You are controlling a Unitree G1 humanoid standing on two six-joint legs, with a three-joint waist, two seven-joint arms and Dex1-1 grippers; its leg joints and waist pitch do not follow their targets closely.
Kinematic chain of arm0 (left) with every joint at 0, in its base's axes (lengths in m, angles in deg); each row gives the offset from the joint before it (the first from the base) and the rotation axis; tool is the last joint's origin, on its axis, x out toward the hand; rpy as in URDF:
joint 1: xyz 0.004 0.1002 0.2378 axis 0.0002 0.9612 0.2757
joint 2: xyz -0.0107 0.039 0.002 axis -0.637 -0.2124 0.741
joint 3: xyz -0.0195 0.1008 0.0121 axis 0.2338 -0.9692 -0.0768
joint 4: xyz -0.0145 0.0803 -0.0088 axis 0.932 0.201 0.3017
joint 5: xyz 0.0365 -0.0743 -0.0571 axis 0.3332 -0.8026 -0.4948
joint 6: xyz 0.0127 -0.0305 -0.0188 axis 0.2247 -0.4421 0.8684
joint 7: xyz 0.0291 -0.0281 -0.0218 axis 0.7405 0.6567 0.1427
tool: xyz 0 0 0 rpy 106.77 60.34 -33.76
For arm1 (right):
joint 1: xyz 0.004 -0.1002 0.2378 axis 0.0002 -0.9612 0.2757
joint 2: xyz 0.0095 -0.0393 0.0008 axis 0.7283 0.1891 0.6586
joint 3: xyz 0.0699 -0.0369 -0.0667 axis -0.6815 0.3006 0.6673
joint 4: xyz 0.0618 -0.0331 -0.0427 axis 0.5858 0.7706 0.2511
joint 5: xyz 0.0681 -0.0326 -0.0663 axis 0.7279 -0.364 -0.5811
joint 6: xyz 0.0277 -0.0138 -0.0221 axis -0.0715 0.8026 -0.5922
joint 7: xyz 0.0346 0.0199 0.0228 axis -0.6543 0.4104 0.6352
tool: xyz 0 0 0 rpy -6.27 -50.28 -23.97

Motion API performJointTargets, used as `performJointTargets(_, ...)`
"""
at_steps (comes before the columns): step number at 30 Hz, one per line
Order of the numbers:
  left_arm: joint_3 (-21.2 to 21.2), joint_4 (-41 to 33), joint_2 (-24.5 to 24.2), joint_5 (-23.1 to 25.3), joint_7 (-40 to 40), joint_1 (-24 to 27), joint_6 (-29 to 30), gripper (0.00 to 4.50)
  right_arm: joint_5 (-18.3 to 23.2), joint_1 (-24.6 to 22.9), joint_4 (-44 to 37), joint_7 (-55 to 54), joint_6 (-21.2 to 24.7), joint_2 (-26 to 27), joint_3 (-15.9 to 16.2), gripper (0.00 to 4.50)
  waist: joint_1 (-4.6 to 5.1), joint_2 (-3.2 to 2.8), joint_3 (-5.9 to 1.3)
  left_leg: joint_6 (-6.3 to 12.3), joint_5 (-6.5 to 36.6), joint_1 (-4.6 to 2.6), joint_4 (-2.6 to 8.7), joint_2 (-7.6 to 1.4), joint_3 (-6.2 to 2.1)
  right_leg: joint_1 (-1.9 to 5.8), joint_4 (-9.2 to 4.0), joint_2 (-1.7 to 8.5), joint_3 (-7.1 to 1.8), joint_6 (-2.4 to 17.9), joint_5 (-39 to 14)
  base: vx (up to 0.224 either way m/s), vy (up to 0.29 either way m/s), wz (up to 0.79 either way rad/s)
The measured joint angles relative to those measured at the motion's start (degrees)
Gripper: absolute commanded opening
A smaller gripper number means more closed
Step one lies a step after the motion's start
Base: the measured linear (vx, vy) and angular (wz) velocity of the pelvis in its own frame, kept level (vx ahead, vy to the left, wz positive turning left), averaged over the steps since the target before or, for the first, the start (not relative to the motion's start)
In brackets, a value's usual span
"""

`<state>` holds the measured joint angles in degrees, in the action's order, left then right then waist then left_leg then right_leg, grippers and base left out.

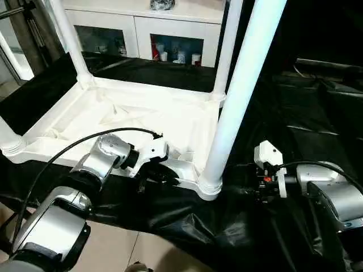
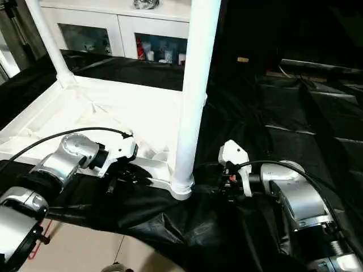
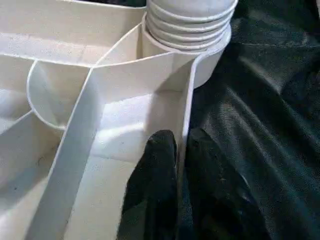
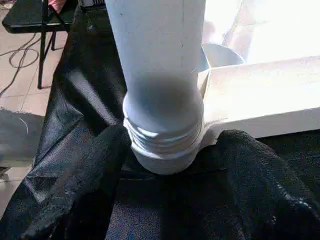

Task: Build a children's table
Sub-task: Rotate leg to tighten

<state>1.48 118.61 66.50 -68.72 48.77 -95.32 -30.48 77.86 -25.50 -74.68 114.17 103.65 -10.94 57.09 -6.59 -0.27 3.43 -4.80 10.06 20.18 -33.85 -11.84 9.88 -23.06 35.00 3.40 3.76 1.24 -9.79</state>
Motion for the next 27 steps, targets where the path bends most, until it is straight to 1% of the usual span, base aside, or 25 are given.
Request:
performJointTargets(2,0.3,-0.3,0.4,-0.3,0.9,0.0,1.7,0.06,0.0,0.0,0.0,0.0,0.0,0.0,0.0,3.27,0.15,0.00,0.00,0.00,0.0,0.00,-0.01,0.00,0.00,0.00,-0.01,0.00,-0.02,0.0,0.0,0.000,0.000,0.00)
performJointTargets(4,0.7,-0.7,0.9,-1.0,1.1,0.2,4.2,0.06,0.0,0.0,0.0,0.0,-0.1,0.0,0.1,3.27,0.22,0.00,0.00,0.00,0.0,0.00,-0.01,0.00,0.01,-0.02,-0.01,0.00,-0.02,0.2,0.1,0.000,0.000,0.00)
performJointTargets(7,1.3,-3.9,1.0,-1.4,0.5,1.6,7.4,0.06,0.1,-0.1,-0.3,-0.2,-0.1,0.2,0.1,3.27,0.42,0.00,0.00,0.02,0.0,0.00,0.02,0.00,0.01,-0.04,-0.02,0.00,-0.02,0.2,0.1,0.000,0.000,0.00)
performJointTargets(12,1.9,-7.8,0.8,-1.4,-2.1,3.6,10.7,0.06,0.2,-0.3,-1.3,-0.7,-0.1,0.7,0.1,3.27,0.85,-0.06,-0.04,0.02,0.0,-0.03,0.03,0.01,0.03,-0.03,-0.04,0.00,-0.03,0.1,0.0,0.000,0.000,0.00)
performJointTargets(13,2.3,-9.3,0.8,-1.3,-3.5,4.5,11.8,0.01,0.2,-0.3,-1.1,-1.6,0.1,1.3,-0.2,3.44,1.05,-0.14,-0.08,0.02,0.0,-0.05,0.02,0.01,0.03,0.00,-0.03,0.00,-0.05,0.0,-0.1,0.000,0.000,0.00)
performJointTargets(15,2.5,-10.6,1.0,-1.3,-5.0,5.1,13.1,0.01,0.2,-0.2,-1.1,-2.7,0.1,1.8,-0.5,3.44,1.35,-0.24,-0.15,0.02,0.0,-0.10,0.01,0.03,0.03,0.01,-0.02,0.00,-0.06,-0.1,-0.1,0.000,0.000,0.00)
performJointTargets(16,3.1,-12.6,1.0,-1.2,-6.6,6.4,14.1,0.00,0.3,0.2,-0.8,-3.5,0.4,2.6,-0.7,3.58,1.62,-0.24,-0.16,0.02,0.0,-0.11,0.06,0.03,0.06,0.02,-0.03,0.00,-0.07,-0.1,-0.1,0.000,0.000,0.00)
performJointTargets(18,3.7,-16.3,1.2,-0.1,-10.3,8.5,15.3,0.00,0.2,1.0,0.8,-6.5,0.4,5.3,-1.4,3.78,1.80,-0.27,-0.22,0.02,0.0,-0.15,0.03,0.03,-0.03,0.08,-0.01,0.01,0.02,-0.1,-0.1,0.000,0.000,0.00)
performJointTargets(21,3.9,-18.3,2.0,0.4,-13.2,9.3,16.8,0.00,-1.2,2.3,2.8,-9.7,-0.8,7.4,-0.9,4.02,1.89,-0.21,-0.20,0.01,0.0,-0.17,0.06,0.03,-0.04,0.04,-0.06,0.01,0.07,-0.1,-0.1,0.000,0.000,0.00)
performJointTargets(25,4.1,-21.5,1.8,0.6,-14.8,11.2,17.0,0.00,-2.4,3.2,4.3,-11.6,-1.6,9.1,-0.1,4.02,2.01,-0.12,-0.22,0.01,0.0,-0.19,0.05,0.03,-0.05,0.03,-0.12,0.03,0.07,-0.1,-0.1,0.000,0.000,0.00)
performJointTargets(27,4.2,-23.0,1.3,0.8,-14.8,12.2,16.4,0.00,-2.8,4.2,5.4,-11.5,-2.3,9.3,0.9,4.02,2.18,-0.11,-0.22,0.01,0.0,-0.18,0.05,0.04,-0.05,-0.01,-0.14,0.04,0.07,-0.1,-0.1,0.000,0.000,0.00)
